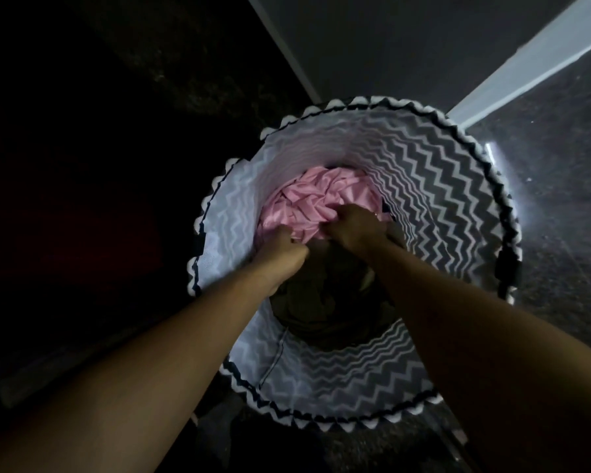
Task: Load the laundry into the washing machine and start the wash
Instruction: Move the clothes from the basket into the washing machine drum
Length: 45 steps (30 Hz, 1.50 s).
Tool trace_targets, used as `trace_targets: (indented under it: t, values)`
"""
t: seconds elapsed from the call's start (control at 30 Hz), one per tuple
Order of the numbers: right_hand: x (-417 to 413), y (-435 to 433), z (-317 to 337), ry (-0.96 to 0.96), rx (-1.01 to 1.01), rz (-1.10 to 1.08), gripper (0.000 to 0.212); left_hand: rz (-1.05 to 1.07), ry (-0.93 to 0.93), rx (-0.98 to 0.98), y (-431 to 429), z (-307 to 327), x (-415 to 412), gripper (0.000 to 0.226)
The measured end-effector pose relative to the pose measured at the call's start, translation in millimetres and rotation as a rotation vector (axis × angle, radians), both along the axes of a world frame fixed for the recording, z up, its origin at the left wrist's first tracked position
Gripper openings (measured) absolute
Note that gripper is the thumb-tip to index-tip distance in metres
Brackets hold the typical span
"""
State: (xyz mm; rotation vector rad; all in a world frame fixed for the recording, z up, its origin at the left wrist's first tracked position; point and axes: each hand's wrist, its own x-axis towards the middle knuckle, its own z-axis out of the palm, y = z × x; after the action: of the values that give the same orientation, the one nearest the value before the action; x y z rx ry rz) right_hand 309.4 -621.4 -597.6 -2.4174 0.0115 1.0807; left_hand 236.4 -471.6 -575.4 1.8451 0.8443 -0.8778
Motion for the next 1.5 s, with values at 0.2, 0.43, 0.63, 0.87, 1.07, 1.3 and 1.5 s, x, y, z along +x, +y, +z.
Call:
trace_targets:
  t: [0.2,0.43,0.63,0.87,1.07,1.3,1.5]
  values:
    - [-22.0,-7.8,80.2,0.191,0.445,-0.749,0.022,0.193,-0.174,0.02,6.4,38.6,-6.5,0.091]
    - [-31.9,-17.7,190.2,0.403,1.013,-1.243,0.03,-0.13,-0.161,0.196,-0.1,97.4,-11.2,0.114]
    - [-38.2,-26.2,254.9,0.443,1.27,-1.273,0.029,-0.135,-0.282,0.053,-9.3,151.4,-12.3,0.083]
    - [-56.4,-65.2,308.8,0.1,0.804,-0.897,0.051,0.064,-0.281,-0.091,-10.6,226.7,-21.7,0.05]
    - [-102.9,-110.2,351.0,-0.092,0.238,-0.311,0.051,0.278,-0.398,-0.205,-6.7,325.2,-27.1,0.022]
    - [-127.1,-96.3,448.5,-0.134,0.373,-0.067,0.126,0.198,-0.46,-0.266,-27.7,458.3,-46.1,0.021]
    - [-120.2,-74.9,485.7,-0.31,0.365,-0.045,0.113,0.203,-0.418,-0.486,-52.7,545.5,-48.6,0.029]
